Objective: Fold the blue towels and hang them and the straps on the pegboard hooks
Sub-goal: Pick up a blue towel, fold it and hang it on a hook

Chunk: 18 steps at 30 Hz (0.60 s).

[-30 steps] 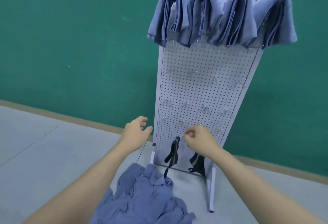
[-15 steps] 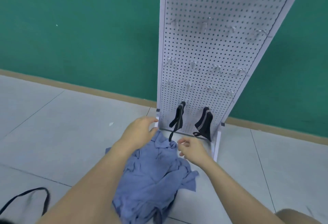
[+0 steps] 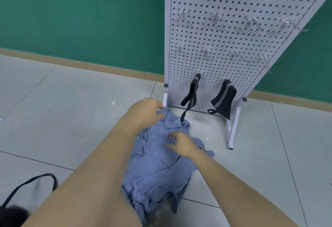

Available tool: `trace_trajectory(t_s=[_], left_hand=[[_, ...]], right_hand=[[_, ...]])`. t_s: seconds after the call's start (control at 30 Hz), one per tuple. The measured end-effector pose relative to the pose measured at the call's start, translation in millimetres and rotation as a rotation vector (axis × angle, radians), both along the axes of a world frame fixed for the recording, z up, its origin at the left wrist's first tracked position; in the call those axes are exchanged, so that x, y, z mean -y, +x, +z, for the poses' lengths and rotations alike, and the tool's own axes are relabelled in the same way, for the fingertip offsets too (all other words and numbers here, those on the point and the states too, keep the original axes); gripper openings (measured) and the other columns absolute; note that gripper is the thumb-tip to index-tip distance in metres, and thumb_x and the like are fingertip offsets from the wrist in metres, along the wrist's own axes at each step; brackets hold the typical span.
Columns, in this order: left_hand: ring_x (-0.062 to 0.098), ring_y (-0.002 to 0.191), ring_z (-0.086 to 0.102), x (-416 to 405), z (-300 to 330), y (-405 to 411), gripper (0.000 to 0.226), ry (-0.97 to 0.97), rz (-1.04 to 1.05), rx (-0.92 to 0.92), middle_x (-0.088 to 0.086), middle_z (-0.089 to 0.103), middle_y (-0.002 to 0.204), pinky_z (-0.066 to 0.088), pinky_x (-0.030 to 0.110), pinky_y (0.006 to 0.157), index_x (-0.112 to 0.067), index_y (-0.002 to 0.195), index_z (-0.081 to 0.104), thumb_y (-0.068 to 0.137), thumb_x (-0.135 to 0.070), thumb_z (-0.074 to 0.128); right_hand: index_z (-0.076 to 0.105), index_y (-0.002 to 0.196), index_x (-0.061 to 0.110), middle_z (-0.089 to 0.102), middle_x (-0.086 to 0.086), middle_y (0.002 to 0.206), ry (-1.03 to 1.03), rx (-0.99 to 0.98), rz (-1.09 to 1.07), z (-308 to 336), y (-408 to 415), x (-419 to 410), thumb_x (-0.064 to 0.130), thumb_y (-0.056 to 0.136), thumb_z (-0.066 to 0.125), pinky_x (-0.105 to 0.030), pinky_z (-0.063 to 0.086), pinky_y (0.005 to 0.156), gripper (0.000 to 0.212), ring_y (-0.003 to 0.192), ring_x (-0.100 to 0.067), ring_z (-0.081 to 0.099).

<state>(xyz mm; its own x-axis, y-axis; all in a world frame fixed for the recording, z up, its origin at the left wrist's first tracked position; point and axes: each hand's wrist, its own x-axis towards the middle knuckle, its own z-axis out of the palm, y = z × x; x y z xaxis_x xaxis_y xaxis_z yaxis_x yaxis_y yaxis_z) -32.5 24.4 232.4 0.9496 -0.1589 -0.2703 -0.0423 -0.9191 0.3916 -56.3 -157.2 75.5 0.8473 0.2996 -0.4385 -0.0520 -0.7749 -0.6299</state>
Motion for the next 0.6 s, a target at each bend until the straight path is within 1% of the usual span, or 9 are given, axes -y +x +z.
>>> trace_trajectory(t_s=[0.03, 0.1, 0.13, 0.2, 0.27, 0.4, 0.47, 0.53, 0.6], left_hand=[[0.026, 0.115, 0.063, 1, -3, 2, 0.035, 0.014, -0.015, -0.019, 0.006, 0.066, 0.132, 0.052, 0.036, 0.095, -0.024, 0.130, 0.069, 0.096, -0.032, 0.067], [0.028, 0.119, 0.061, 5, -8, 4, 0.034, 0.039, -0.052, -0.046, 0.007, 0.063, 0.135, 0.051, 0.037, 0.097, -0.023, 0.131, 0.068, 0.097, -0.030, 0.066], [0.030, 0.119, 0.061, 8, -9, 4, 0.033, 0.052, -0.067, -0.053, 0.009, 0.063, 0.135, 0.052, 0.039, 0.098, -0.021, 0.130, 0.069, 0.098, -0.028, 0.064], [0.033, 0.114, 0.063, 13, -11, 3, 0.029, 0.078, -0.095, -0.062, 0.011, 0.063, 0.131, 0.053, 0.042, 0.097, -0.018, 0.126, 0.070, 0.099, -0.025, 0.062], [0.032, 0.112, 0.063, 16, -13, 4, 0.027, 0.102, -0.118, -0.072, 0.009, 0.064, 0.127, 0.050, 0.037, 0.097, -0.019, 0.123, 0.071, 0.100, -0.028, 0.061], [0.029, 0.107, 0.063, 18, -12, 3, 0.025, 0.117, -0.128, -0.093, 0.010, 0.068, 0.116, 0.042, 0.031, 0.087, -0.015, 0.114, 0.073, 0.098, -0.029, 0.060], [0.027, 0.108, 0.062, 18, -10, 2, 0.026, 0.120, -0.134, -0.110, 0.007, 0.068, 0.117, 0.041, 0.031, 0.088, -0.016, 0.116, 0.073, 0.100, -0.030, 0.059], [0.026, 0.109, 0.061, 18, -9, -1, 0.027, 0.116, -0.142, -0.127, 0.005, 0.066, 0.120, 0.039, 0.030, 0.089, -0.018, 0.119, 0.073, 0.101, -0.032, 0.058], [0.027, 0.109, 0.061, 15, -8, -2, 0.027, 0.100, -0.135, -0.145, 0.004, 0.065, 0.124, 0.042, 0.030, 0.089, -0.018, 0.119, 0.073, 0.100, -0.034, 0.060]], right_hand=[[0.067, 0.097, 0.012, 0.066, -0.006, 0.092, -0.032, -0.024, 0.033, -10, 4, -6, 0.016, 0.096, 0.064, -0.036, 0.048, 0.079, 0.005, 0.095, -0.029, 0.063], [0.060, 0.087, 0.016, 0.057, 0.000, 0.085, -0.104, -0.047, 0.070, -26, 10, -15, 0.019, 0.099, 0.061, -0.035, 0.045, 0.077, 0.012, 0.090, -0.024, 0.055], [0.062, 0.095, 0.014, 0.058, -0.001, 0.090, -0.135, -0.047, 0.064, -29, 9, -17, 0.022, 0.099, 0.061, -0.033, 0.042, 0.076, 0.009, 0.091, -0.022, 0.053], [0.064, 0.111, 0.014, 0.063, -0.007, 0.104, -0.185, -0.033, 0.057, -39, 8, -17, 0.026, 0.096, 0.064, -0.032, 0.044, 0.077, 0.019, 0.097, -0.025, 0.059], [0.063, 0.125, 0.013, 0.066, -0.009, 0.119, -0.230, -0.024, 0.056, -47, 6, -16, 0.027, 0.095, 0.065, -0.034, 0.049, 0.084, 0.033, 0.110, -0.030, 0.062], [0.056, 0.135, 0.013, 0.049, -0.010, 0.138, -0.250, 0.019, 0.038, -57, 2, -10, 0.032, 0.093, 0.068, -0.039, 0.044, 0.102, 0.048, 0.126, -0.034, 0.051], [0.063, 0.124, 0.016, 0.050, -0.008, 0.131, -0.238, 0.002, 0.038, -60, 0, -5, 0.034, 0.092, 0.071, -0.040, 0.044, 0.103, 0.037, 0.122, -0.031, 0.049], [0.066, 0.086, 0.023, 0.060, -0.004, 0.107, -0.226, -0.008, 0.031, -60, -5, 1, 0.028, 0.092, 0.071, -0.037, 0.048, 0.092, 0.009, 0.104, -0.026, 0.056], [0.065, 0.076, 0.016, 0.067, -0.004, 0.089, -0.196, 0.015, -0.022, -63, -9, 7, 0.022, 0.093, 0.065, -0.035, 0.048, 0.080, 0.018, 0.093, -0.026, 0.063]])
